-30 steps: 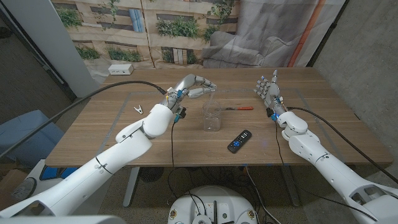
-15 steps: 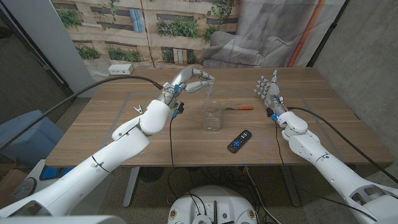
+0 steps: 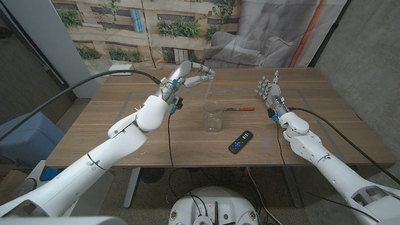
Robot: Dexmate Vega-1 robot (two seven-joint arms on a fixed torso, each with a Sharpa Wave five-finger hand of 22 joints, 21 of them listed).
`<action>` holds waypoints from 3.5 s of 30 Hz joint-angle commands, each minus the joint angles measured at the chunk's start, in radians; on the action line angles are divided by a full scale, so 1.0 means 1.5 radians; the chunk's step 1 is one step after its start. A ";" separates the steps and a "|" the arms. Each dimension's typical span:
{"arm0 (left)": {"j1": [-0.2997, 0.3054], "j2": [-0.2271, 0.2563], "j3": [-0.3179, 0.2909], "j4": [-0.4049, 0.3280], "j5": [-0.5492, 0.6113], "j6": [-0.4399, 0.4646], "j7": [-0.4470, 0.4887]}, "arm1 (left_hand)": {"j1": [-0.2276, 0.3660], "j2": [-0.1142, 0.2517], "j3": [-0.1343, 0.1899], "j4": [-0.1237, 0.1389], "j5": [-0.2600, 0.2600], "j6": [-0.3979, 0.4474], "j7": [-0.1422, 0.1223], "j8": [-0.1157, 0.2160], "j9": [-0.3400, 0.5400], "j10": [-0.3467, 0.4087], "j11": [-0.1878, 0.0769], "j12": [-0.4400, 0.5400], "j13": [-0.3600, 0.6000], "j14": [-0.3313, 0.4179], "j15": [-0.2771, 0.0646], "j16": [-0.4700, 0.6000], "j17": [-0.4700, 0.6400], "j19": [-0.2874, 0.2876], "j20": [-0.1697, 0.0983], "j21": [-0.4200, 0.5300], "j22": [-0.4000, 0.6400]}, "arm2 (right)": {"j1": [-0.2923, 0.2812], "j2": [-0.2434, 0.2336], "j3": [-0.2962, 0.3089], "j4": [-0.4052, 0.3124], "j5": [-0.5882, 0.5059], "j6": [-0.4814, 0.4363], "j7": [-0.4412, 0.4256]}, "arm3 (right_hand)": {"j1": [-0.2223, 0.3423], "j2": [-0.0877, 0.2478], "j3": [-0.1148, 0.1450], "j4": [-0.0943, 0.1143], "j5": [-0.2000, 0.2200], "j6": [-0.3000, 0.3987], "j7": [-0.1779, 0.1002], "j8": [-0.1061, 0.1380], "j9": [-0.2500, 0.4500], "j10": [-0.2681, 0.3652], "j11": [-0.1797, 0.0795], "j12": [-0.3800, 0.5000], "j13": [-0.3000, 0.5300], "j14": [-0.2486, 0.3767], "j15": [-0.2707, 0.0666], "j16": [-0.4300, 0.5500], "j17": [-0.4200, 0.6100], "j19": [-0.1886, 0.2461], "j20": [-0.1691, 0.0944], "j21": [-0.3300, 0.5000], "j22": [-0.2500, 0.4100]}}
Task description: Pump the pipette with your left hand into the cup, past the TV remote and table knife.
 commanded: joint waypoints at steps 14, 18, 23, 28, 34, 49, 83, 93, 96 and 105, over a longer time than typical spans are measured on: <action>-0.016 0.037 -0.037 0.015 0.019 -0.004 -0.024 | -0.005 0.003 0.008 -0.002 0.004 -0.001 0.003 -0.001 0.002 -0.006 -0.002 -0.001 0.001 -0.005 -0.096 0.000 0.000 0.003 -0.004 0.002 0.001 | 0.000 0.000 0.000 0.000 0.000 0.000 0.000 | 0.000 0.039 -0.004 0.000 0.004 0.002 -0.006 0.004 0.002 0.001 -0.002 0.002 0.002 -0.003 -0.057 0.004 0.003 0.003 0.002 0.002 0.004; -0.013 0.034 -0.041 0.028 0.020 -0.007 -0.013 | -0.005 0.003 0.009 -0.003 0.004 -0.001 0.002 -0.001 0.002 -0.006 -0.002 -0.001 0.001 -0.005 -0.095 0.000 0.000 0.003 -0.005 0.002 0.001 | 0.000 0.000 0.000 -0.001 0.000 0.000 0.000 | 0.000 0.039 -0.004 0.000 0.004 0.002 -0.006 0.004 0.002 0.001 -0.002 0.003 0.002 -0.003 -0.056 0.004 0.003 0.004 0.001 0.003 0.004; -0.015 0.024 -0.042 0.056 0.013 -0.027 0.001 | -0.006 0.001 0.009 -0.004 0.004 -0.002 0.003 -0.001 0.002 -0.006 -0.002 -0.001 0.001 -0.006 -0.095 -0.001 0.000 0.003 -0.005 0.002 0.001 | 0.000 0.000 0.000 -0.001 0.000 0.000 0.000 | 0.000 0.039 -0.004 0.000 0.004 0.002 -0.006 0.005 0.002 0.002 -0.004 0.003 0.002 -0.003 -0.056 0.004 0.003 0.003 0.001 0.002 0.004; -0.020 0.012 -0.038 0.081 0.010 -0.042 0.011 | -0.006 0.000 0.010 -0.004 0.003 -0.004 0.002 -0.001 0.002 -0.007 -0.002 -0.001 0.001 -0.008 -0.095 -0.001 0.000 0.003 -0.005 0.002 0.001 | 0.000 0.000 0.000 0.000 0.000 0.000 0.000 | 0.000 0.039 -0.004 0.000 0.004 0.002 -0.006 0.005 0.002 0.001 -0.003 0.003 0.002 -0.003 -0.056 0.004 0.003 0.003 0.002 0.002 0.004; -0.022 0.001 -0.034 0.104 0.001 -0.056 0.019 | -0.007 -0.001 0.010 -0.004 0.003 -0.007 -0.001 -0.002 0.002 -0.010 -0.002 -0.001 0.001 -0.010 -0.094 -0.001 0.000 0.002 -0.006 0.001 0.001 | 0.000 0.000 0.000 0.000 0.000 0.000 0.000 | 0.000 0.038 -0.004 0.000 0.004 0.002 -0.006 0.004 0.002 0.000 -0.002 0.002 0.002 -0.005 -0.057 0.004 0.003 0.003 0.002 0.002 0.004; -0.012 -0.020 -0.023 0.162 -0.018 -0.113 0.042 | -0.011 -0.001 0.011 -0.003 0.003 -0.008 -0.004 -0.001 0.002 -0.014 -0.002 -0.002 0.001 -0.010 -0.094 0.000 0.000 0.002 -0.008 0.001 0.001 | 0.000 0.000 0.000 0.000 0.000 0.000 0.000 | 0.000 0.038 -0.004 0.000 0.004 0.002 -0.006 0.005 0.002 -0.001 -0.002 0.002 0.002 -0.004 -0.056 0.004 0.003 0.003 0.001 0.002 0.004; 0.004 -0.029 -0.018 0.243 -0.019 -0.163 0.072 | -0.022 -0.010 0.011 -0.003 0.002 -0.017 -0.009 -0.003 0.001 -0.027 -0.002 -0.004 0.000 -0.009 -0.094 0.001 0.001 0.008 -0.009 0.004 0.002 | 0.000 0.000 0.000 0.000 0.000 0.000 0.000 | 0.000 0.039 -0.004 0.000 0.004 0.002 -0.006 0.005 0.002 0.000 -0.002 0.002 0.002 -0.004 -0.056 0.004 0.003 0.003 0.001 0.002 0.004; 0.002 -0.036 -0.010 0.266 -0.023 -0.186 0.076 | -0.024 -0.011 0.011 -0.003 0.002 -0.020 -0.009 -0.003 0.001 -0.030 -0.002 -0.004 0.000 -0.008 -0.096 0.001 0.001 0.007 -0.009 0.004 0.002 | 0.000 0.000 0.000 0.000 0.000 0.000 0.000 | 0.000 0.039 -0.004 0.000 0.004 0.002 -0.006 0.004 0.002 0.001 -0.001 0.002 0.002 -0.004 -0.055 0.004 0.003 0.004 0.002 0.002 0.004; -0.001 -0.039 -0.007 0.278 -0.020 -0.195 0.078 | -0.024 -0.011 0.011 -0.003 0.002 -0.019 -0.009 -0.003 0.001 -0.030 -0.002 -0.004 0.000 -0.008 -0.096 0.002 0.001 0.007 -0.009 0.004 0.002 | 0.000 0.000 0.000 0.000 0.000 0.000 0.000 | 0.000 0.039 -0.004 0.000 0.004 0.002 -0.006 0.004 0.002 0.001 -0.002 0.002 0.002 -0.004 -0.055 0.004 0.003 0.004 0.001 0.003 0.004; -0.002 -0.045 0.000 0.293 -0.019 -0.198 0.080 | -0.024 -0.012 0.012 -0.004 0.002 -0.020 -0.010 -0.002 0.001 -0.031 -0.002 -0.004 0.000 -0.007 -0.097 0.002 0.002 0.008 -0.009 0.004 0.002 | 0.000 0.000 0.000 -0.001 0.000 0.000 0.000 | 0.000 0.039 -0.004 0.000 0.004 0.002 -0.006 0.005 0.002 -0.003 -0.001 0.001 0.002 -0.004 -0.056 0.004 0.003 0.003 0.001 0.002 0.004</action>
